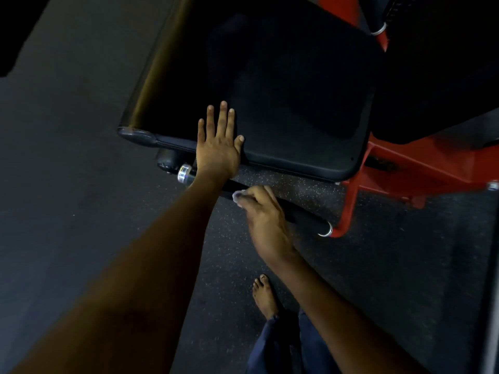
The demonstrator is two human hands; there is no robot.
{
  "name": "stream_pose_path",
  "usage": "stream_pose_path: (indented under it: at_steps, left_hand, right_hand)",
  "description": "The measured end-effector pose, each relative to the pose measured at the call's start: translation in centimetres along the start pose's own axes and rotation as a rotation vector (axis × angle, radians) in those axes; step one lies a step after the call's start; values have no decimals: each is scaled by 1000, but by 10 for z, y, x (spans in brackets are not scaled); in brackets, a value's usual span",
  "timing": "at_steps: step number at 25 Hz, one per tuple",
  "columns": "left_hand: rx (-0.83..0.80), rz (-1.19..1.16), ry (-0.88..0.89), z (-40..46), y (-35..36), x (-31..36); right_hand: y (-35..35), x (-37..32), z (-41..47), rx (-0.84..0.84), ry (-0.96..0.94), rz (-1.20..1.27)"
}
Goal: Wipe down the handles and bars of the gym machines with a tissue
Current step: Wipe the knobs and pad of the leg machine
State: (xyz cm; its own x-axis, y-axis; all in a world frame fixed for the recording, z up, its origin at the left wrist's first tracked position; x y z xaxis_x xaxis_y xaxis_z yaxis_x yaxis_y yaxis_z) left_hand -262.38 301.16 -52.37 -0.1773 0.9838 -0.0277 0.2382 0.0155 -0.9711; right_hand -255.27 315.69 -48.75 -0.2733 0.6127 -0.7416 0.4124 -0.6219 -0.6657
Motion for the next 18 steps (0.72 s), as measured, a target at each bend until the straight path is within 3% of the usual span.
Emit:
stream_pose_path:
  at_steps: [2, 3, 6, 7, 8, 10, 12, 14, 16, 18]
  left_hand:
    - [1, -41, -60, -2, 3, 6]
    - [7, -43, -84, -4, 4, 9]
    - [22, -34, -100, -8, 7, 14]
    - [27, -25, -100, -8, 7, 14]
    - [31, -18, -99, -8, 7, 13]
    - [29, -23, -102, -9, 5, 14]
    - [21, -21, -90, -9, 5, 15]
    - [10, -17, -84, -9, 3, 15]
    - [3, -15, -94, -11, 3, 16]
    - [10, -16, -93, -12, 4, 17]
  right_hand:
    - [-3, 21, -11, 11, -9, 2]
    - [-14, 49, -24, 73, 75, 16]
    - [-66, 152, -79, 424, 668, 295]
    - [-70, 162, -83, 498, 784, 354]
    - [-66, 154, -71, 480, 797, 346]
    - [-41, 98, -33, 272, 594, 274]
    - [-29, 66, -21, 190, 438, 244]
    - [-43, 101, -31, 304, 612, 286]
    - [-57, 163, -59, 415, 989, 373]
    - [-53, 181, -65, 397, 1180, 401]
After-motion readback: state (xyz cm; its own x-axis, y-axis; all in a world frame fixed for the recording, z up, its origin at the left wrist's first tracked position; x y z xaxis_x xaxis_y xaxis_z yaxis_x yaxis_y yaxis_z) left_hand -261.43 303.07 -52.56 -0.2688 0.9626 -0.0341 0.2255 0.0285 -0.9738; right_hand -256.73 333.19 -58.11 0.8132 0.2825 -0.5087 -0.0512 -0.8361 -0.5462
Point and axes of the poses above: each hand's wrist, its own z-axis towards the middle knuckle, its own y-axis out of the palm, x = y × z, the point moved 9 cm from there along z, towards the middle knuckle, and after that the axes turned 15 degrees about y, right-handed, at the moved point
